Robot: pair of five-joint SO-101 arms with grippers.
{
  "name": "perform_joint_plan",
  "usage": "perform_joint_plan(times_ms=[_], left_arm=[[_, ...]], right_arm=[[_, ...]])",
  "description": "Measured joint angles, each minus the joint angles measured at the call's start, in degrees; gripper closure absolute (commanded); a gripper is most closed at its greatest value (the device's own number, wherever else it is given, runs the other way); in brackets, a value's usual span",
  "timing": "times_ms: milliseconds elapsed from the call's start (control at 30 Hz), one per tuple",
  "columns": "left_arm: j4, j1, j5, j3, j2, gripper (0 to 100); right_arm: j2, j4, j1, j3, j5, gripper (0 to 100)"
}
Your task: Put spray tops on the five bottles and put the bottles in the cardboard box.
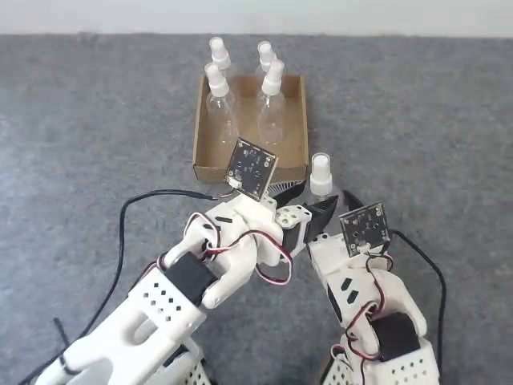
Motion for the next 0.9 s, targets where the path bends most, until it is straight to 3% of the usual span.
perform_joint_plan(times_ms=[533, 900], left_arm=[[10.1, -0.1, 0.5, -5.8, 0.0, 76], [9.8, -9.6, 8.4, -7.4, 0.0, 73]], right_arm=[[0.0, 0.0, 0.2, 0.0, -0.2, 87.6], [0.0, 0.0, -0.3, 0.0, -0.4, 87.6]])
